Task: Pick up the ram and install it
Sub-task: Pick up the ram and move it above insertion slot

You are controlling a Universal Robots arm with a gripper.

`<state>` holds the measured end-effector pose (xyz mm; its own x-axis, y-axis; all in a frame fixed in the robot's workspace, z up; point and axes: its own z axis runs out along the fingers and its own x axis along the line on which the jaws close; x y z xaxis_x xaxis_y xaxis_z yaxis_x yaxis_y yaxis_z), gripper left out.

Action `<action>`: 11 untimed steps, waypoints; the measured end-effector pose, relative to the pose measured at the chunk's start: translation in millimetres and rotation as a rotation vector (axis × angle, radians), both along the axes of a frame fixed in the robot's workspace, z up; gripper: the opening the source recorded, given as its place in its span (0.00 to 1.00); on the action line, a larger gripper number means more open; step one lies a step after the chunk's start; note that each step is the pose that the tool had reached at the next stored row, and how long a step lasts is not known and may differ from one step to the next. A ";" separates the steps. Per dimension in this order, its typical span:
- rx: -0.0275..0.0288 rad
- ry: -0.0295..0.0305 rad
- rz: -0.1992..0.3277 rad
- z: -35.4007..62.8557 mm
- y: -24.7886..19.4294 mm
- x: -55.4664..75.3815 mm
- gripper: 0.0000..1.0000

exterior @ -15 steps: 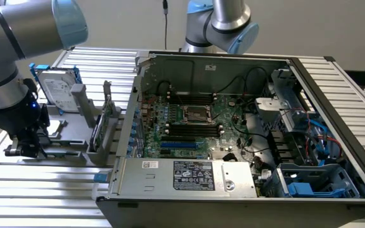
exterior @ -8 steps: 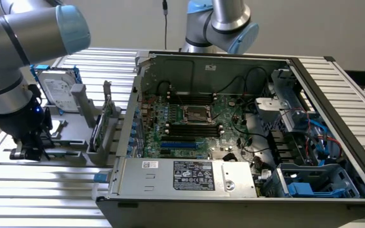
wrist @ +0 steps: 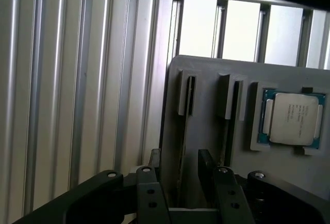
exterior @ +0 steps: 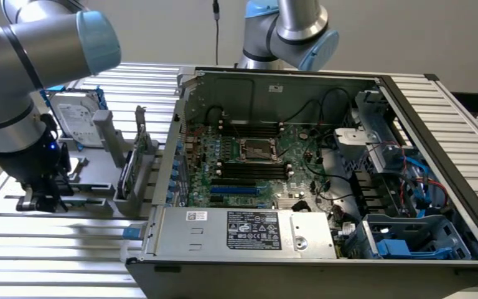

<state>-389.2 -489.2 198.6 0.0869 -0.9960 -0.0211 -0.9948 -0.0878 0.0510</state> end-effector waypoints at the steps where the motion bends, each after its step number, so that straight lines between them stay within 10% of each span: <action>1: 0.0004 -0.0001 0.000 -0.4 0.0 0.1 0.42; 11: 0.0014 -0.0001 -0.001 -1.6 0.9 0.5 0.40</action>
<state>-388.6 -488.4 197.0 0.0854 -0.9961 -0.0225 -0.9950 -0.0864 0.0507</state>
